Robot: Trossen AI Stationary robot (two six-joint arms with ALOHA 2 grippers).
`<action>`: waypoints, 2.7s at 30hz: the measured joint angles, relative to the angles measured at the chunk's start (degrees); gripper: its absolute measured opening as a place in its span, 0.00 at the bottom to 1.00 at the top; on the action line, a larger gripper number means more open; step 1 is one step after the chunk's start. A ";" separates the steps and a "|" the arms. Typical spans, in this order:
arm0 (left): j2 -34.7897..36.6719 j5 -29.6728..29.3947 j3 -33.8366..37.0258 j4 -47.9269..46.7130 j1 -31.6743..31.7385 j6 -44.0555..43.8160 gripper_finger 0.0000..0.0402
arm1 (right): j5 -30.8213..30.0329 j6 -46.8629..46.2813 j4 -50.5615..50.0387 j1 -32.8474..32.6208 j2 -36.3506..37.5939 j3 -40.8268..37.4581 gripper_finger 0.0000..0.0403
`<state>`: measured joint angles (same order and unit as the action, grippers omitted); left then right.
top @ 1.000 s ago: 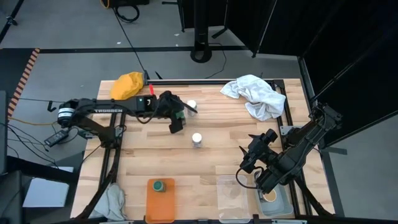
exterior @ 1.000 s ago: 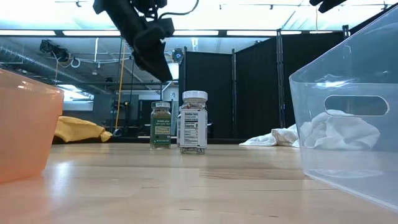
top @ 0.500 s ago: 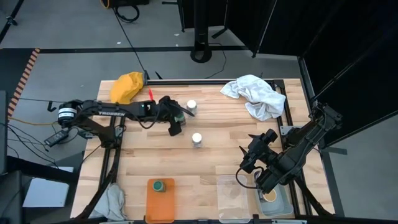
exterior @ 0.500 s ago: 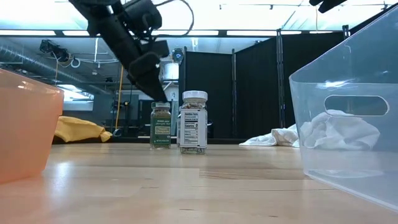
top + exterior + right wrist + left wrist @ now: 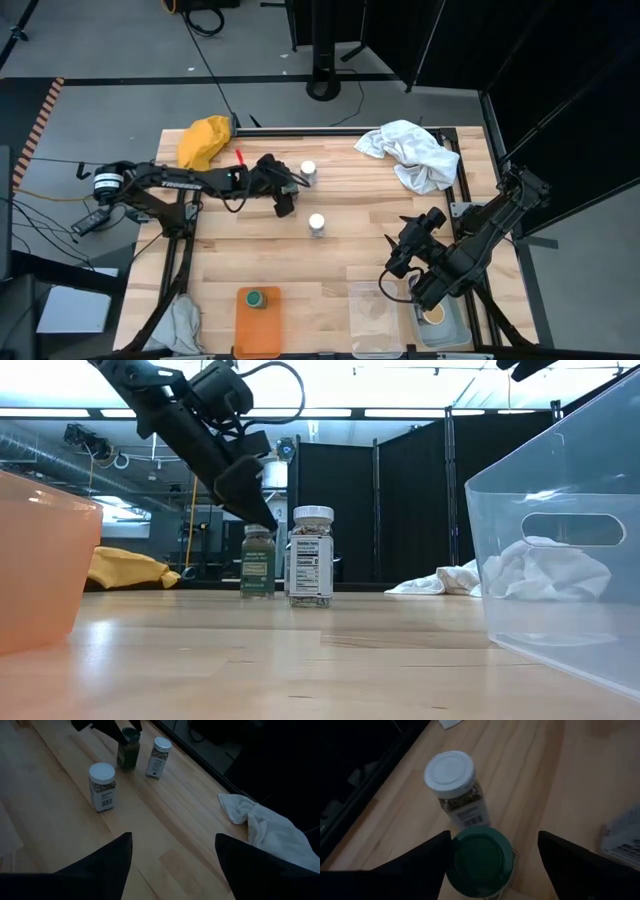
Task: Sort spices by type
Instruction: Put the green spice bottle into the orange bin
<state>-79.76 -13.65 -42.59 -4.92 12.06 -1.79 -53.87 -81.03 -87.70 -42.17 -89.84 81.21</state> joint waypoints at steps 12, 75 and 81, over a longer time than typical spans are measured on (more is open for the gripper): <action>-1.91 -2.39 -0.02 0.03 -0.05 -1.42 0.54 | 0.02 -0.02 0.22 0.00 0.00 0.00 0.70; 1.00 8.09 -16.39 -25.06 1.06 6.47 0.89 | -1.09 1.29 0.37 0.00 0.00 0.02 0.72; -3.00 6.43 -16.39 -25.09 1.06 6.49 0.93 | -0.63 1.30 0.36 0.00 0.00 0.02 0.72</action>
<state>-82.76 -7.23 -58.98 -30.01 13.13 4.70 -54.49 -79.73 -87.34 -42.17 -89.84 81.23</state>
